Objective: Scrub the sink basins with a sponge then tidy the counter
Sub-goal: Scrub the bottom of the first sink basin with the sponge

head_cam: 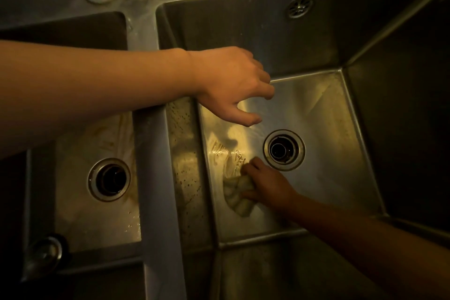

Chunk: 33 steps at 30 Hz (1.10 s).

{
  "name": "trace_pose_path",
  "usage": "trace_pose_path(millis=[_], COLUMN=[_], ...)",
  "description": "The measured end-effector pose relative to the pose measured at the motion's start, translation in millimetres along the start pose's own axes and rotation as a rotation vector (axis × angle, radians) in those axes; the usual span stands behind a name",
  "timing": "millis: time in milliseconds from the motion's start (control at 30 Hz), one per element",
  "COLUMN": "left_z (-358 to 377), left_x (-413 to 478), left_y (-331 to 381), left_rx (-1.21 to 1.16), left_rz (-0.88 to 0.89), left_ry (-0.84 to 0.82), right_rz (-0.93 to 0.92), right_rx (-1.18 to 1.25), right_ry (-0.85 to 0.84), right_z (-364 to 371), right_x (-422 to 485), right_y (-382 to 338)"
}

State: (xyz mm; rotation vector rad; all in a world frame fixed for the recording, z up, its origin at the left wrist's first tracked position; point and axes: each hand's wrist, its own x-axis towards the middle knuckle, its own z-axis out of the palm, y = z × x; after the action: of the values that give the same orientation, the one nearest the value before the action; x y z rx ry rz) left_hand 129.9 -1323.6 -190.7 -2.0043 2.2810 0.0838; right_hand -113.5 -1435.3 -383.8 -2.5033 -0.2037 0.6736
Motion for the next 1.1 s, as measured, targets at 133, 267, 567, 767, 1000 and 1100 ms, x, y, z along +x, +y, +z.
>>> trace_pose_path(millis=[133, 267, 567, 767, 1000, 1100], left_z=[1.2, 2.1, -5.7, -8.9, -8.5, -7.9], left_x=[0.0, -0.1, -5.2, -4.8, -3.4, -1.8], left_y=[-1.6, -2.6, 1.5, 3.6, -0.5, -1.5], left_rx=[-0.008, -0.016, -0.027, -0.047, -0.082, -0.073], left_rz=[-0.01, -0.02, -0.169, -0.219, -0.257, -0.276], left_ry=[-0.015, -0.003, 0.052, 0.0, 0.061, 0.061], right_rz=[0.099, 0.096, -0.153, 0.102, 0.175, 0.169], right_rx=[0.092, 0.139, -0.002, 0.164, 0.343, 0.213], right_ry=[0.142, 0.182, 0.061, 0.322, 0.58, 0.544], right_z=[-5.8, -8.9, -11.4, -31.5, -45.5, -42.9], right_x=[21.7, 29.0, 51.0, 94.4, 112.6, 121.3], right_y=[-3.9, -1.9, -21.8, -25.3, -20.9, -25.1])
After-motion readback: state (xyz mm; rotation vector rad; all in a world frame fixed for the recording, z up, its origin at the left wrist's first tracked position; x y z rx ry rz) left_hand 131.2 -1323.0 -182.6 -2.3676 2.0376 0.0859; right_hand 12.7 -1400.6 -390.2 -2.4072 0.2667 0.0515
